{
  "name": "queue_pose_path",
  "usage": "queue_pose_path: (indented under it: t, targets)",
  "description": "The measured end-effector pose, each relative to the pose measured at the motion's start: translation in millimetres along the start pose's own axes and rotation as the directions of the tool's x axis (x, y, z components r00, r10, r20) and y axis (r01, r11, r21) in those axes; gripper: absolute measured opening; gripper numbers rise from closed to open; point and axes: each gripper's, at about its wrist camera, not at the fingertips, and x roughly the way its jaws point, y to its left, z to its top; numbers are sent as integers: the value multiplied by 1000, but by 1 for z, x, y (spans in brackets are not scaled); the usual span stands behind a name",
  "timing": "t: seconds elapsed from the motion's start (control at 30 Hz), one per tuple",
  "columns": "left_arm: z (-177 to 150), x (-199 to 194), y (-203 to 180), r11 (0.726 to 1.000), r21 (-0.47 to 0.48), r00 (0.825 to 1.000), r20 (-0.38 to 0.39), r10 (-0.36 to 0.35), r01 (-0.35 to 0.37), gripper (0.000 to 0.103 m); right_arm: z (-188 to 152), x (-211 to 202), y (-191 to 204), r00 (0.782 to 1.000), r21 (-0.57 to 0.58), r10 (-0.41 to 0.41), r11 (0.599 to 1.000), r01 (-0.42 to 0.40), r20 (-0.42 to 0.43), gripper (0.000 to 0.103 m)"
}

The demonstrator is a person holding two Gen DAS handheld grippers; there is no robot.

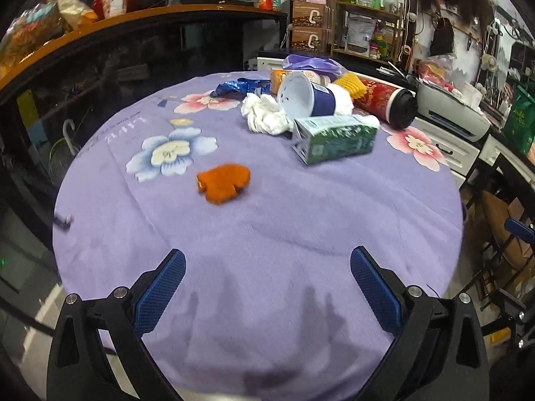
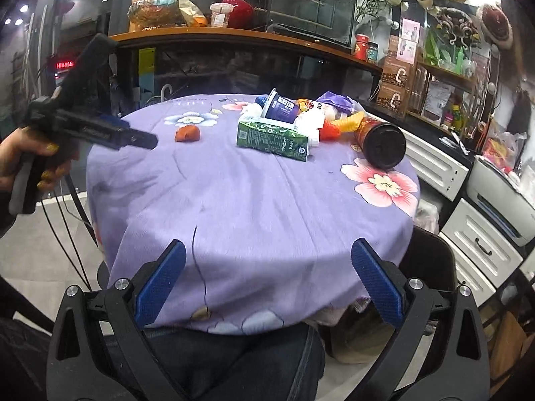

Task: Collect trash
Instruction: 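Grasp the orange peel with the left tool while the right tool grasps the blue yogurt cup, then carry the orange peel and yogurt cup to the black bin and release both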

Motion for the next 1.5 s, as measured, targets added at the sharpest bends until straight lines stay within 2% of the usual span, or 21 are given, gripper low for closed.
queue_pose_path:
  t: [0.13, 0.2, 0.37, 0.5, 0.63, 0.77, 0.97, 1.17, 1.2, 1.23, 1.3, 1.4, 1.5]
  targets:
    - [33, 36, 9, 999, 53, 998, -59, 18, -15, 96, 10, 12, -5, 1000, 5, 20, 1000, -20, -22, 98]
    - [45, 58, 18, 999, 48, 995, -96, 7, -3, 79, 12, 14, -6, 999, 6, 25, 1000, -25, -25, 98]
    - [56, 89, 37, 1000, 4, 988, -155, 24, -24, 56, 13, 13, -14, 999, 20, 31, 999, -30, -20, 98]
    - [57, 90, 37, 1000, 12, 988, -152, 20, -19, 55, 16, 16, -18, 1000, 1, 10, 1000, -10, -21, 98]
    - [59, 91, 33, 999, 24, 990, -139, 25, -22, 51, 28, 28, -20, 999, -26, 29, 999, -30, -39, 98]
    - [63, 93, 34, 1000, 13, 991, -129, 19, -17, 47, 46, 39, -22, 999, -73, 24, 997, -26, -31, 98]
    - [67, 90, 40, 1000, -10, 995, -99, -7, 6, 41, 77, 58, -26, 998, -98, 58, 993, -61, -25, 98]
    - [69, 81, 47, 999, -45, 999, -46, -12, 10, 37, 129, 97, -43, 994, 29, 106, 994, -105, -20, 98]
    - [68, 80, 48, 998, -55, 999, -40, -18, 16, 15, 141, 106, -45, 994, 60, 112, 992, -111, -13, 98]
    - [67, 78, 50, 997, -72, 999, -33, -31, 28, 12, 151, 116, -48, 993, 89, 118, 989, -116, -11, 98]
    - [64, 76, 52, 993, -102, 998, -20, -60, 57, 12, 173, 141, -51, 992, 146, 122, 982, -118, -18, 98]
    - [60, 77, 50, 995, -91, 999, -12, -32, 30, 11, 199, 182, -53, 986, 209, 154, 968, -139, -56, 89]
    - [57, 77, 52, 992, -110, 998, -8, -62, 61, 11, 214, 214, -58, 984, 285, 150, 951, -117, -96, 87]
